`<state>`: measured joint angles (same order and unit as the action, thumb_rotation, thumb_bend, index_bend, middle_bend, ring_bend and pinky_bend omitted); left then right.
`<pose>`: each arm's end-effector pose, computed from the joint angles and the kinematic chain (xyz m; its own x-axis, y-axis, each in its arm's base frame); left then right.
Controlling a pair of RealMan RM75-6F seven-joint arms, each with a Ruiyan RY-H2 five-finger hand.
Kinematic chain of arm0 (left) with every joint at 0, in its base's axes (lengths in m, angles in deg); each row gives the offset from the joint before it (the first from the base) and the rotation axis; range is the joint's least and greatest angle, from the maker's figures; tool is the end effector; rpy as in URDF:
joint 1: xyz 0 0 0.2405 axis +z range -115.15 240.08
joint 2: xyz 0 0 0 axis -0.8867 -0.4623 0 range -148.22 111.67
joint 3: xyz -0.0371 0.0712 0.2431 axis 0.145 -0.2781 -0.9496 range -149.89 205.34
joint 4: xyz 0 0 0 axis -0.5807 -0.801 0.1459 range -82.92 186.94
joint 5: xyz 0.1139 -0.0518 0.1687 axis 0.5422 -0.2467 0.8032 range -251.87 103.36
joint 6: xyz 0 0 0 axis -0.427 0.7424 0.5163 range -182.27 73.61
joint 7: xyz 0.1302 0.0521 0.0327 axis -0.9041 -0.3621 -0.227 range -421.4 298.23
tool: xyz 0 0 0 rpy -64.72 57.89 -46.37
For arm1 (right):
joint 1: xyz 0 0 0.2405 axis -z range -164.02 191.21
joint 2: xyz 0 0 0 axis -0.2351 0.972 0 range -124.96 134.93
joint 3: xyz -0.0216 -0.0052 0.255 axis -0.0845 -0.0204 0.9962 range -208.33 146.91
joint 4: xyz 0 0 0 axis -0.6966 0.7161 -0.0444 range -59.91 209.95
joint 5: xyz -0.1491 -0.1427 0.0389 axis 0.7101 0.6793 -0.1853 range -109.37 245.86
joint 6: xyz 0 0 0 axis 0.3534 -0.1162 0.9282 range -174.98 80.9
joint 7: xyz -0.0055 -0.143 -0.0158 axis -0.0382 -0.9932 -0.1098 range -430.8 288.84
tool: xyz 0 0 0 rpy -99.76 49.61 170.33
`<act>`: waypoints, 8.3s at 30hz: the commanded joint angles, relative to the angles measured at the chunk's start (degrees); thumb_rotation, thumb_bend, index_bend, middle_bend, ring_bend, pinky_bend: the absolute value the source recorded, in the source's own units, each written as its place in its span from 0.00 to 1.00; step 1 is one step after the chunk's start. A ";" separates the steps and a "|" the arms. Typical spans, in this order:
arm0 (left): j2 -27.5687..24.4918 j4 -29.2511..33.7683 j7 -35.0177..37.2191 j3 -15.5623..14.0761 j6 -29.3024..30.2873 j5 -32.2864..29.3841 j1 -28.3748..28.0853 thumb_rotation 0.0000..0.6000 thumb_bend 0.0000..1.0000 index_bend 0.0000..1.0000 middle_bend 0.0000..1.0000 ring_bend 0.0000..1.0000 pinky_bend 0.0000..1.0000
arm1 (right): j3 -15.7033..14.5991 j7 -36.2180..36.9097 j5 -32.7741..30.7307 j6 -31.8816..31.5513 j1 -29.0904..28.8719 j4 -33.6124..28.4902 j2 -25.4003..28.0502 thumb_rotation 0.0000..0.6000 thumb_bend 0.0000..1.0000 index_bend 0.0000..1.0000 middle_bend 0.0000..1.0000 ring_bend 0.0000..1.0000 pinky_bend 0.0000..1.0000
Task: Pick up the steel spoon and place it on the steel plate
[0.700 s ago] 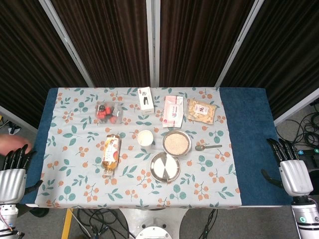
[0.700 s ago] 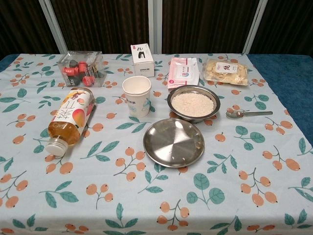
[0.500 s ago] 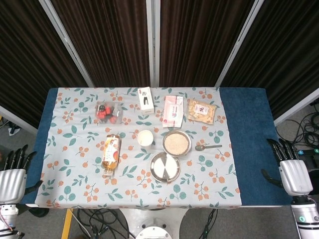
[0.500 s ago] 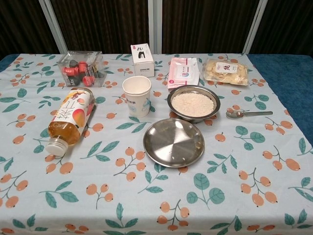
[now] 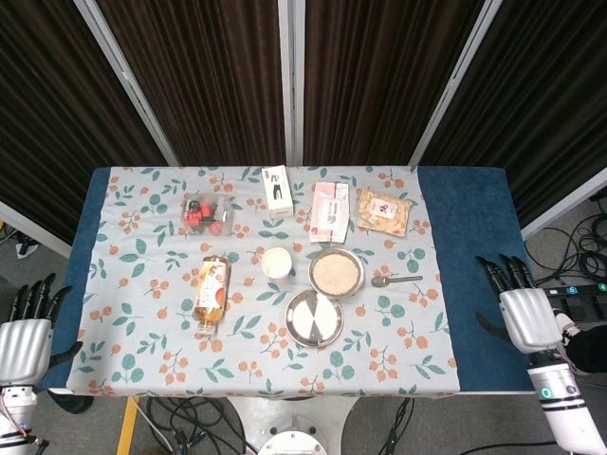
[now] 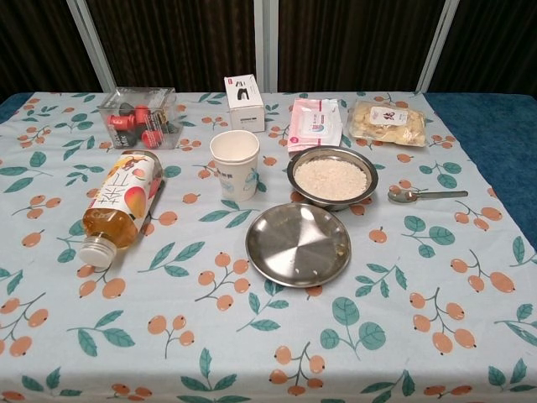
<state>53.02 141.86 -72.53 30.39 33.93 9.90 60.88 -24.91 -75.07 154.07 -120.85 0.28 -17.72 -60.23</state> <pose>-0.3192 0.1619 0.1309 0.4933 -0.0102 0.8698 0.8675 0.0792 -0.4911 -0.2829 -0.2340 0.1335 0.4478 -0.0833 0.8902 -0.8884 -0.1541 0.4325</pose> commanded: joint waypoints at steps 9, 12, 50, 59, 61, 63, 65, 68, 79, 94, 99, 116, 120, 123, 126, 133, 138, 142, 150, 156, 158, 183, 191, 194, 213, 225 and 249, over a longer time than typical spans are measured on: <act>0.05 -0.50 0.76 -0.19 -0.20 -0.44 0.22 1.00 0.06 0.21 0.12 0.06 0.03 | 4.09 -6.87 -9.41 18.04 -14.37 13.42 -14.22 1.00 0.16 0.24 0.32 0.03 0.02; -0.01 -0.54 0.98 -0.12 -0.11 -0.48 0.25 1.00 0.06 0.21 0.12 0.06 0.03 | 4.17 -7.80 -10.99 20.89 -16.61 17.16 -17.40 1.00 0.17 0.29 0.34 0.04 0.02; 0.58 -2.22 2.80 -0.29 -0.80 -1.03 0.43 1.00 0.06 0.21 0.12 0.06 0.03 | 2.21 -10.87 -16.54 29.33 -24.51 34.24 -29.13 1.00 0.23 0.50 0.50 0.16 0.06; 0.71 -2.50 3.02 -0.29 -0.80 -1.03 0.45 1.00 0.06 0.21 0.12 0.06 0.03 | 1.78 -11.65 -17.40 29.47 -24.50 32.62 -28.17 1.00 0.26 0.51 0.51 0.17 0.06; 0.73 -2.57 3.04 -0.27 -0.90 -1.05 0.40 1.00 0.06 0.21 0.12 0.06 0.03 | 1.76 -11.93 -17.78 29.70 -24.61 32.60 -28.13 1.00 0.26 0.51 0.51 0.17 0.06; 0.68 -2.56 3.06 -0.22 -0.91 -1.04 0.35 1.00 0.06 0.21 0.12 0.06 0.03 | 1.74 -12.20 -18.11 29.94 -24.73 32.65 -28.14 1.00 0.27 0.51 0.51 0.17 0.06; 0.65 -2.61 3.10 -0.15 -0.84 -1.06 0.35 1.00 0.06 0.21 0.12 0.06 0.03 | 1.74 -12.45 -18.45 30.09 -24.87 32.72 -28.20 1.00 0.27 0.51 0.51 0.17 0.06; 0.66 -2.62 3.08 -0.07 -0.83 -1.08 0.30 1.00 0.06 0.21 0.12 0.06 0.03 | 1.74 -12.67 -18.79 30.22 -25.03 32.72 -28.24 1.00 0.28 0.51 0.52 0.18 0.06; 0.84 -2.87 3.23 -0.15 -0.68 -1.22 0.51 1.00 0.06 0.21 0.12 0.06 0.03 | 1.56 -12.85 -19.15 30.03 -25.33 31.85 -27.74 1.00 0.31 0.56 0.56 0.22 0.07; 0.90 -3.83 4.35 -0.37 0.16 -0.91 1.16 1.00 0.06 0.21 0.12 0.06 0.03 | 1.19 -20.29 -20.13 30.88 -27.31 14.61 -12.27 1.00 0.33 0.57 0.57 0.22 0.07; 0.90 -4.20 4.73 -0.32 0.47 -0.72 1.29 1.00 0.06 0.21 0.12 0.06 0.03 | 2.12 -24.84 -23.83 33.27 -30.75 9.09 -8.60 1.00 0.33 0.57 0.57 0.23 0.07; 0.46 -4.54 5.23 0.13 0.45 -0.23 0.83 1.00 0.06 0.21 0.12 0.06 0.03 | -4.16 -46.73 -41.85 39.33 -50.58 14.99 -18.57 1.00 0.33 0.59 0.58 0.24 0.07; 0.52 -4.65 5.43 0.12 0.46 -0.26 0.86 1.00 0.06 0.21 0.12 0.06 0.03 | -6.96 -51.24 -46.36 37.75 -53.62 16.18 -20.05 1.00 0.33 0.59 0.58 0.24 0.07; 0.63 -4.80 5.66 0.14 0.51 -0.36 0.94 1.00 0.06 0.21 0.12 0.06 0.03 | -8.41 -53.92 -49.00 35.70 -55.34 15.96 -20.79 1.00 0.33 0.59 0.58 0.24 0.06; 0.72 -5.00 5.80 0.12 0.41 -0.46 0.96 1.00 0.06 0.21 0.12 0.06 0.03 | -9.48 -55.69 -51.26 34.54 -56.78 15.52 -21.25 1.00 0.33 0.59 0.58 0.24 0.06; 1.02 -5.47 6.28 0.09 0.48 -0.48 1.07 1.00 0.06 0.21 0.12 0.06 0.03 | -11.04 -57.80 -54.47 33.40 -59.50 15.64 -23.12 1.00 0.33 0.59 0.59 0.24 0.05; 1.19 -5.73 6.54 0.07 0.40 -0.52 1.09 1.00 0.06 0.21 0.12 0.06 0.03 | -11.20 -56.56 -54.39 32.74 -59.94 15.74 -24.01 1.00 0.33 0.59 0.59 0.25 0.05; 1.24 -5.78 6.55 0.04 0.48 -0.55 1.18 1.00 0.06 0.21 0.12 0.06 0.03 | -10.76 -53.68 -52.59 32.01 -59.08 15.48 -23.76 1.00 0.33 0.60 0.59 0.25 0.05; 1.24 -5.94 6.56 0.03 0.74 -0.11 1.15 1.00 0.06 0.21 0.12 0.06 0.03 | -9.31 -44.14 -47.49 30.38 -54.69 14.30 -20.25 1.00 0.33 0.60 0.59 0.25 0.05; 1.16 -5.52 6.14 0.00 0.95 -0.03 1.25 1.00 0.06 0.21 0.12 0.06 0.03 | -8.54 -36.34 -42.19 28.56 -50.15 14.50 -19.49 1.00 0.33 0.60 0.59 0.25 0.04; 1.05 -5.28 5.98 0.04 1.10 0.02 1.28 1.00 0.06 0.21 0.12 0.06 0.03 | -8.23 -33.59 -40.25 28.17 -48.64 15.24 -19.81 1.00 0.33 0.60 0.59 0.25 0.04; 0.33 -4.30 5.45 0.28 1.69 -0.05 1.58 1.00 0.06 0.21 0.12 0.06 0.03 | 0.98 -27.72 -33.97 32.66 -51.37 13.54 -18.04 1.00 0.33 0.60 0.59 0.26 0.03; 0.20 -4.24 5.35 0.11 2.00 -0.20 2.00 1.00 0.06 0.21 0.12 0.06 0.03 | 1.80 -35.41 -39.15 35.85 -58.89 17.23 -22.53 1.00 0.33 0.60 0.59 0.26 0.03; 0.20 -4.31 5.40 0.06 2.17 -0.23 2.18 1.00 0.06 0.21 0.12 0.06 0.03 | 0.91 -39.65 -41.46 36.22 -61.79 18.70 -24.08 1.00 0.33 0.60 0.60 0.27 0.03; 0.85 -5.30 6.36 -0.07 2.75 -0.20 2.90 1.00 0.06 0.21 0.12 0.06 0.03 | -9.20 -66.95 -40.61 27.94 -72.60 22.85 -30.78 1.00 0.33 0.62 0.61 0.27 0.00; 1.34 -6.13 7.09 -0.05 2.75 -0.09 3.02 1.00 0.06 0.21 0.12 0.06 0.03 | -12.51 -71.87 -27.89 23.52 -71.13 23.61 -31.64 1.00 0.33 0.63 0.62 0.30 0.00; 1.85 -7.15 8.12 -0.15 3.55 -0.09 3.95 1.00 0.06 0.21 0.12 0.06 0.03 | -9.11 -91.69 -24.95 14.74 -64.56 22.39 -36.52 1.00 0.33 0.64 0.63 0.33 0.00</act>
<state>54.87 134.72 -64.40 30.24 37.49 9.82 64.82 -34.79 -167.77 128.86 -105.77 -64.72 5.16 -97.19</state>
